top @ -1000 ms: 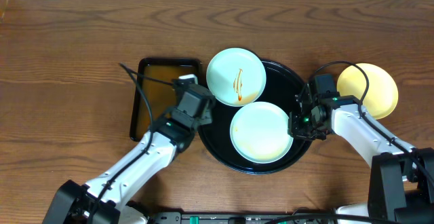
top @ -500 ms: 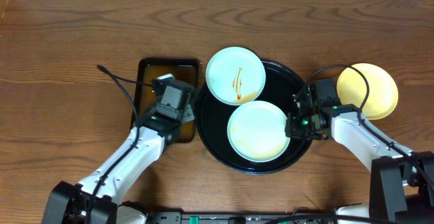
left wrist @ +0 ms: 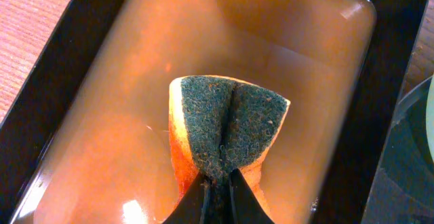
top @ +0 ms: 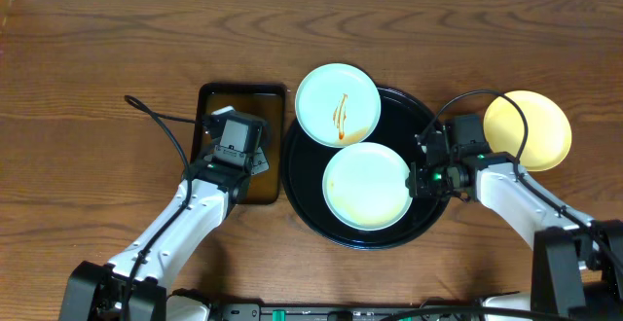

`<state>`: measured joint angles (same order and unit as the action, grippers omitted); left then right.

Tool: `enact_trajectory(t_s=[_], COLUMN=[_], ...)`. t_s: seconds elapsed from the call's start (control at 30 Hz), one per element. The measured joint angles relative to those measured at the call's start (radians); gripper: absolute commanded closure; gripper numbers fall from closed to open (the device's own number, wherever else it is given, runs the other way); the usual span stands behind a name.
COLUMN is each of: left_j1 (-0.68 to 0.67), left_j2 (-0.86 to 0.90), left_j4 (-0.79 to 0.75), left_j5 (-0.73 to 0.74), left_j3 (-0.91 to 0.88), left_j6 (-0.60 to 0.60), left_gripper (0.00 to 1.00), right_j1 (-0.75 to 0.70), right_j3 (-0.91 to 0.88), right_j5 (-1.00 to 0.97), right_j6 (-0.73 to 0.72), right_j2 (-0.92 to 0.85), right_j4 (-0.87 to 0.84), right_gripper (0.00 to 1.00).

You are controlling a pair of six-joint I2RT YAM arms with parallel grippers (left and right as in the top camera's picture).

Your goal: Clean dirty plates on tray and stack at the side

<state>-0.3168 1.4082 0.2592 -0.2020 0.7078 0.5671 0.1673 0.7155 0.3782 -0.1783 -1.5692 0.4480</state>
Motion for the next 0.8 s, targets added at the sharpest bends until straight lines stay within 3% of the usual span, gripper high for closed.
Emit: enact_trajectory(t_s=[0.33, 0.63, 0.8], left_j1=[0.000, 0.000, 0.000], left_j2=[0.000, 0.000, 0.000], left_j4=[0.000, 0.000, 0.000], left_j5=[0.000, 0.000, 0.000], left_j3=[0.000, 0.000, 0.000], left_j6=[0.000, 0.000, 0.000], left_gripper=[0.92, 0.92, 0.92], right_j1=[0.000, 0.000, 0.000], right_j3=[-0.001, 0.000, 0.048], right_j5=[-0.018, -0.288, -0.390], right_j6=[0.051, 0.078, 0.128], right_j2=[0.148, 0.222, 0.279], right_j4=[-0.043, -0.103, 0.014], right_gripper=[0.99, 0.99, 0.99])
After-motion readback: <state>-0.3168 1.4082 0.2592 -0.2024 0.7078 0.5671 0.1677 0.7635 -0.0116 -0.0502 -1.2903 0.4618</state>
